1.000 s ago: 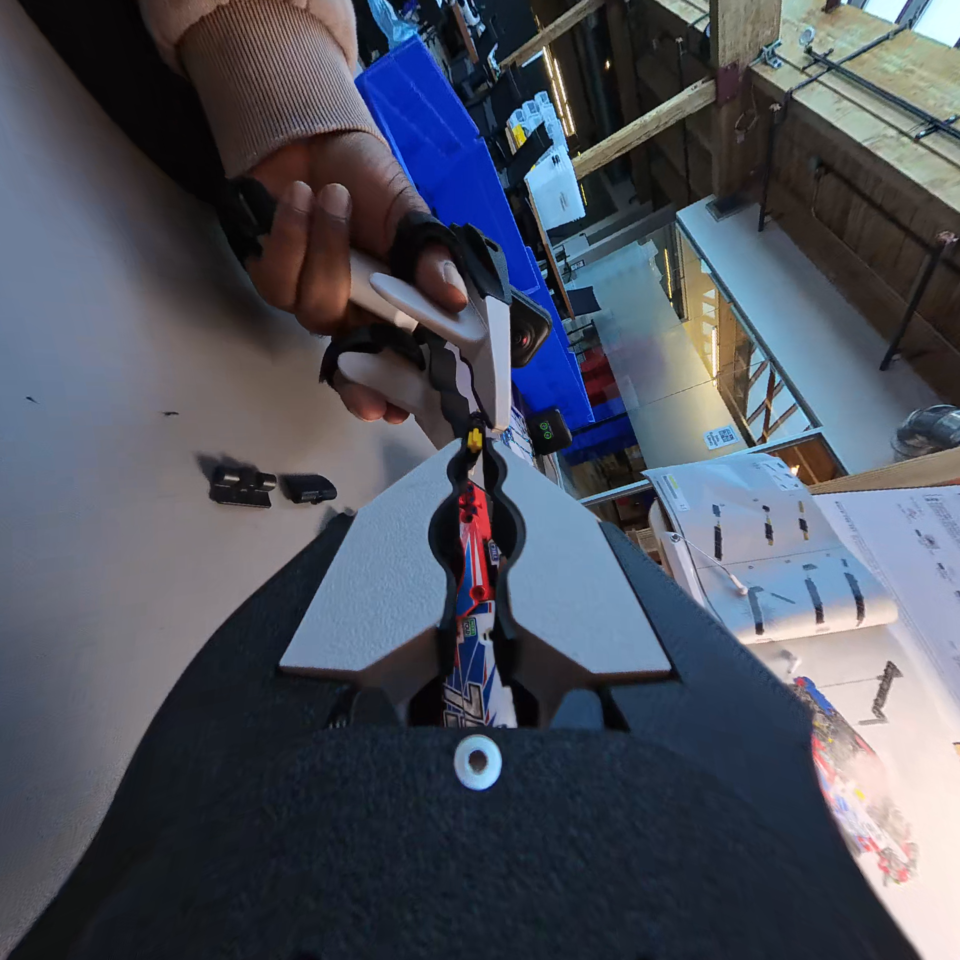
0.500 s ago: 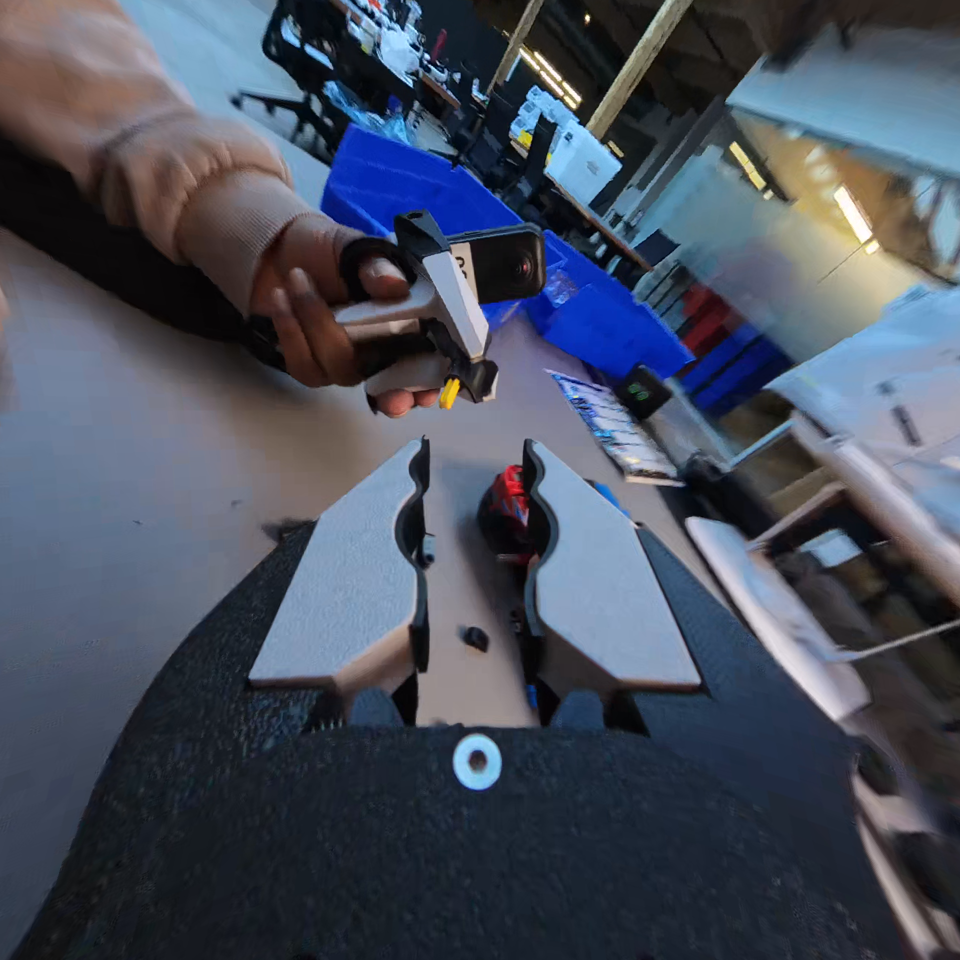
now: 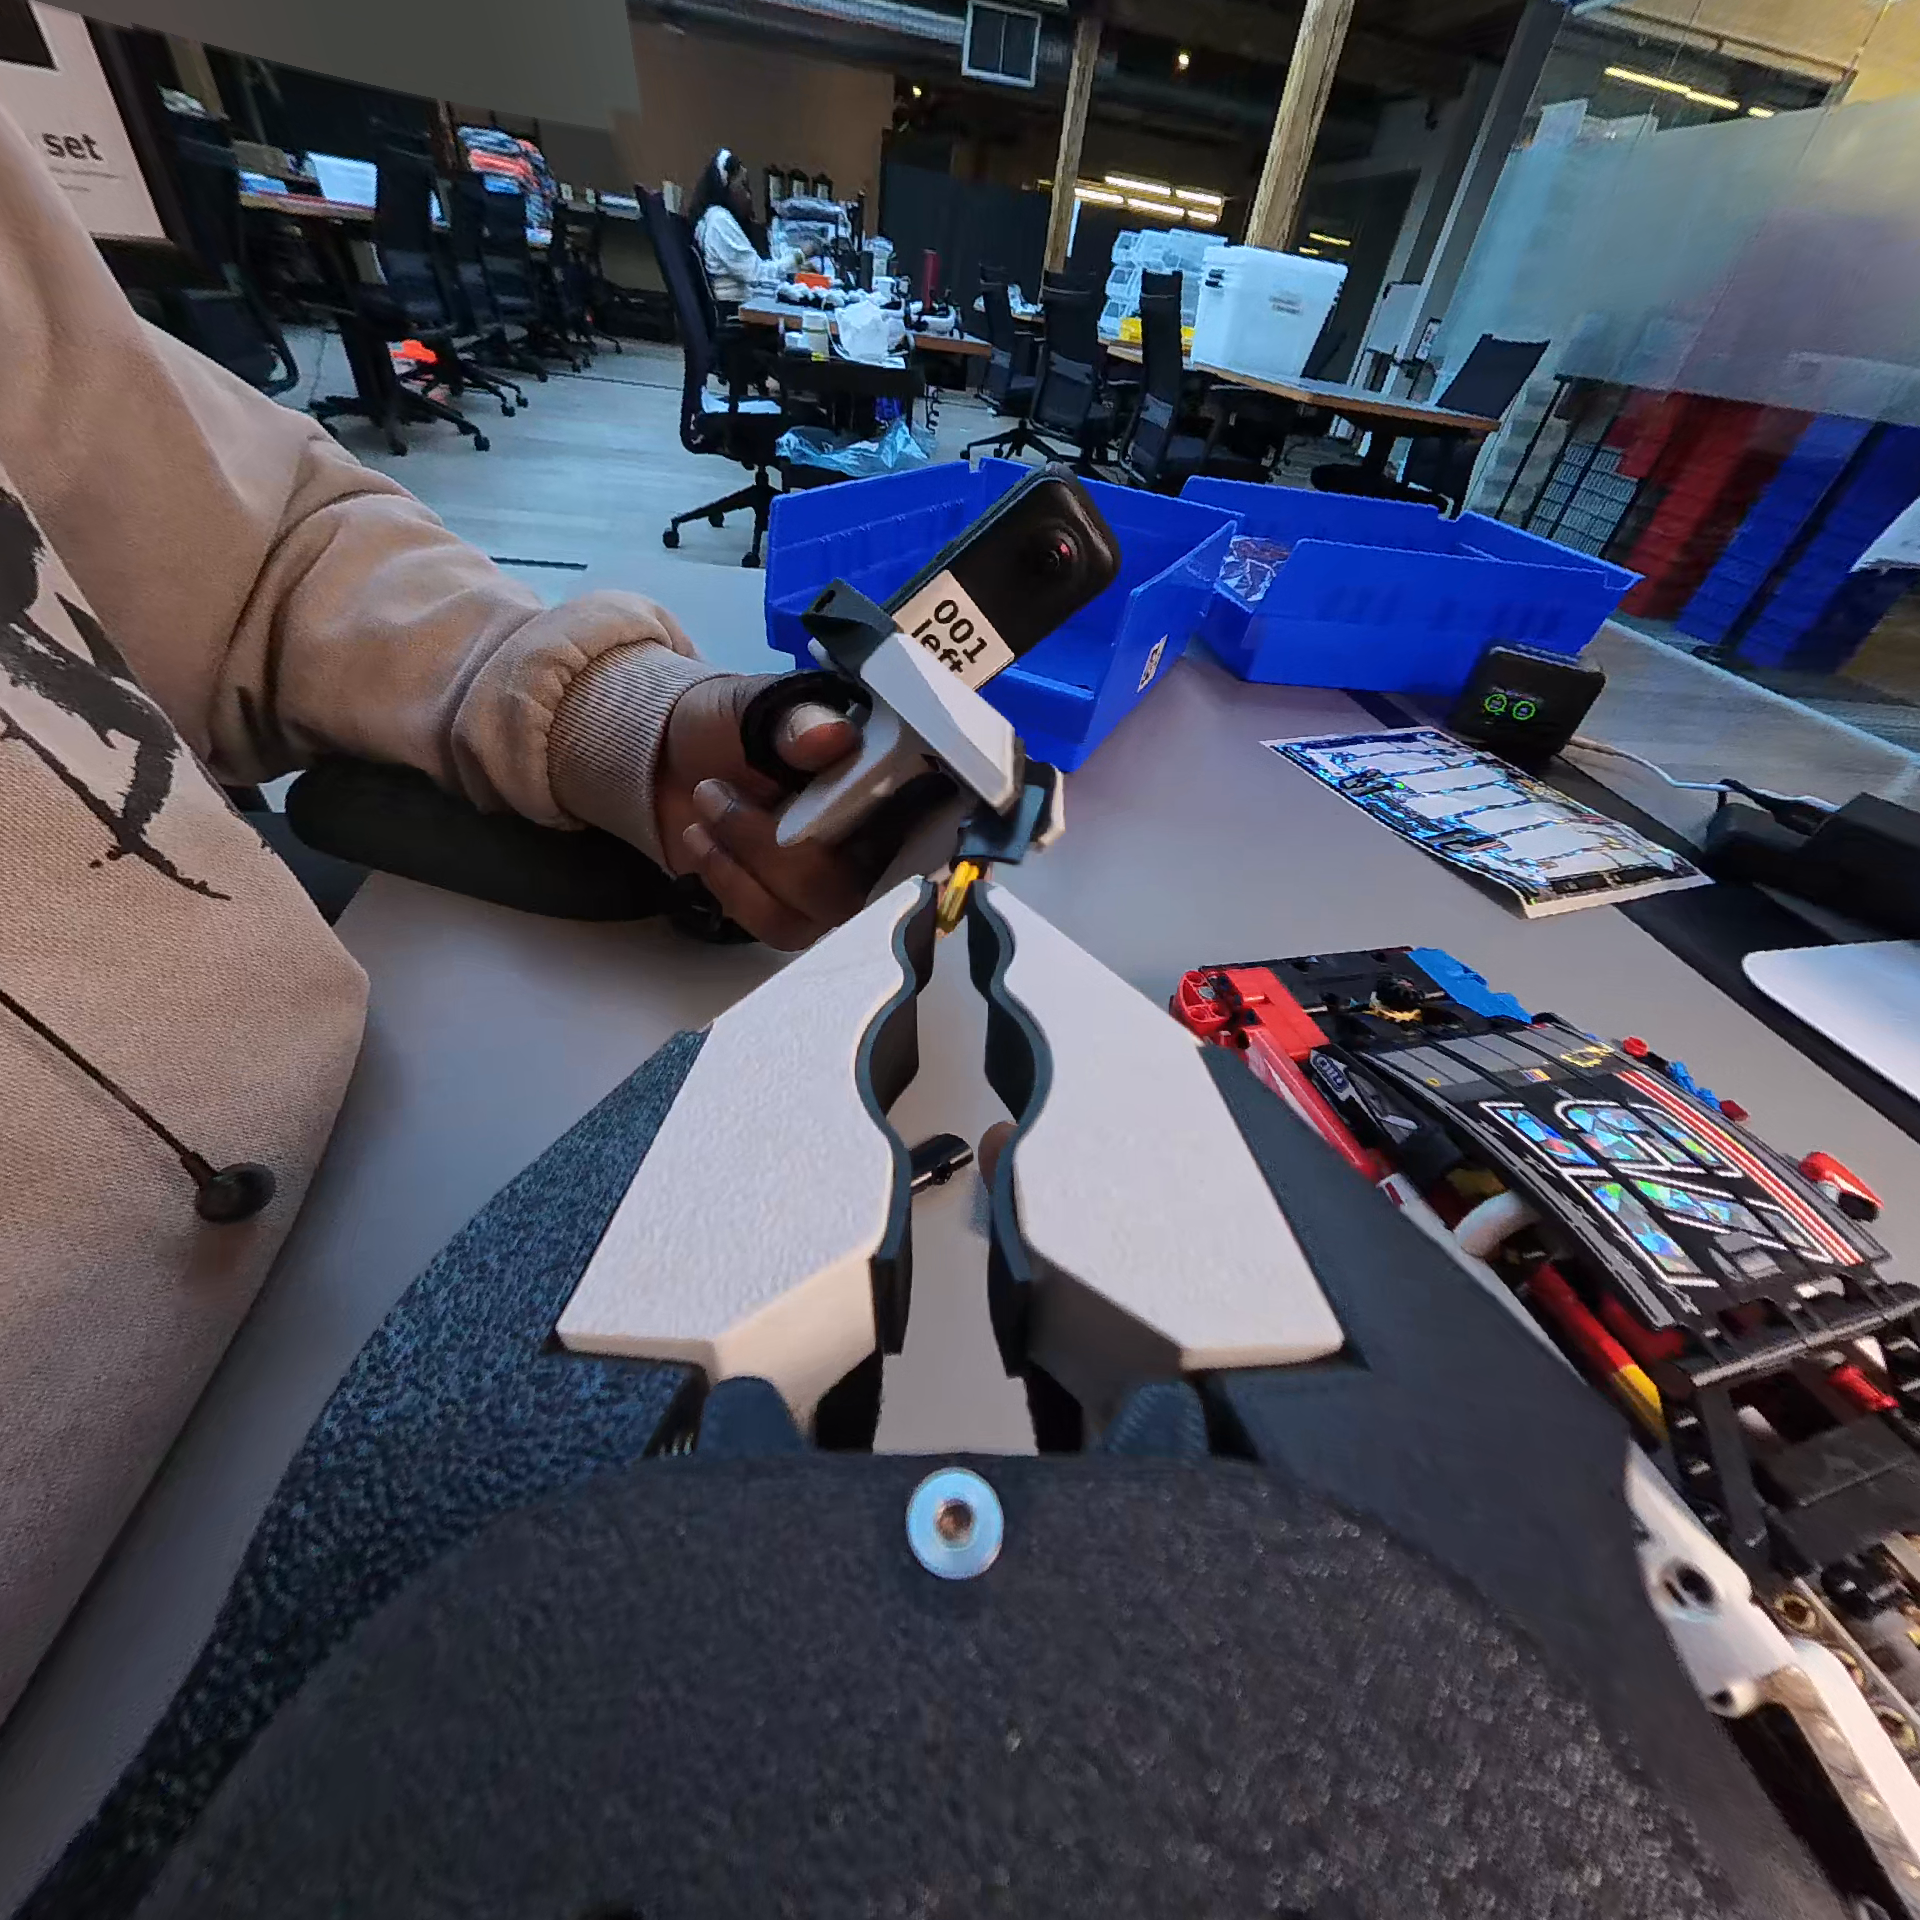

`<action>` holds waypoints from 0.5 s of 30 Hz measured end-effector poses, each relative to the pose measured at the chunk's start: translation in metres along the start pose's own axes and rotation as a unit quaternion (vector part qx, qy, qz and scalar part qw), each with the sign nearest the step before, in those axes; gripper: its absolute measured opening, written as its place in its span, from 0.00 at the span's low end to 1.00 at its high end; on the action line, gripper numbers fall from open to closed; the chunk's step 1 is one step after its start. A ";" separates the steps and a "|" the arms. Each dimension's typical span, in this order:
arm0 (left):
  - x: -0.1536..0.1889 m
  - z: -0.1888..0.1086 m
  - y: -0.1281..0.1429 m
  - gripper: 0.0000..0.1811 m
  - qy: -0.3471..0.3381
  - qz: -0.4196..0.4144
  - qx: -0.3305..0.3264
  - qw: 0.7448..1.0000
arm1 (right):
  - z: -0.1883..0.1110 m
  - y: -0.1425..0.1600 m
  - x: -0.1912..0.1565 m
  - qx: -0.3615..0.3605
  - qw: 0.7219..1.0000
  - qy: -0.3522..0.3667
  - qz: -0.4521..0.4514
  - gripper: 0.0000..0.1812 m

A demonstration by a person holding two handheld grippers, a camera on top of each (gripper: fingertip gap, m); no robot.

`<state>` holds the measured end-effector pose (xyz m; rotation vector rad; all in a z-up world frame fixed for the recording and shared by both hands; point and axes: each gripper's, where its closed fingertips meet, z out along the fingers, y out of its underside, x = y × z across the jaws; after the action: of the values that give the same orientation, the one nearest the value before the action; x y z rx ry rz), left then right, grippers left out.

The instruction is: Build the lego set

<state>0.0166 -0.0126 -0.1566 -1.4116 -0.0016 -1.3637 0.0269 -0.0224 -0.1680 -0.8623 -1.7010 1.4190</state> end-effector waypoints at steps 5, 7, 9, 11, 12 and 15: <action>0.001 0.000 0.001 0.02 -0.002 0.001 -0.007 1.000 | -0.002 -0.002 0.003 0.003 1.000 -0.002 0.007 0.01; -0.001 0.001 0.007 0.02 -0.006 -0.004 -0.033 0.999 | -0.005 -0.001 0.004 -0.004 1.000 -0.007 -0.005 0.01; -0.002 0.002 0.019 0.01 -0.002 -0.014 -0.082 0.997 | -0.009 0.003 -0.001 -0.022 0.999 -0.030 -0.030 0.01; 0.001 0.001 0.036 0.02 0.004 -0.011 -0.144 0.990 | -0.013 0.008 -0.013 -0.047 0.995 -0.077 -0.046 0.01; 0.002 0.001 0.045 0.02 0.005 -0.012 -0.173 0.985 | -0.015 0.011 -0.019 -0.059 0.992 -0.100 -0.050 0.01; 0.012 0.005 0.061 0.01 0.040 -0.034 -0.207 0.977 | -0.019 0.009 -0.030 -0.056 0.987 -0.152 -0.022 0.01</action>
<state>0.0629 -0.0406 -0.1869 -1.7109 0.3065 -1.5355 0.0588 -0.0377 -0.1786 -0.6890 -2.0315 1.4943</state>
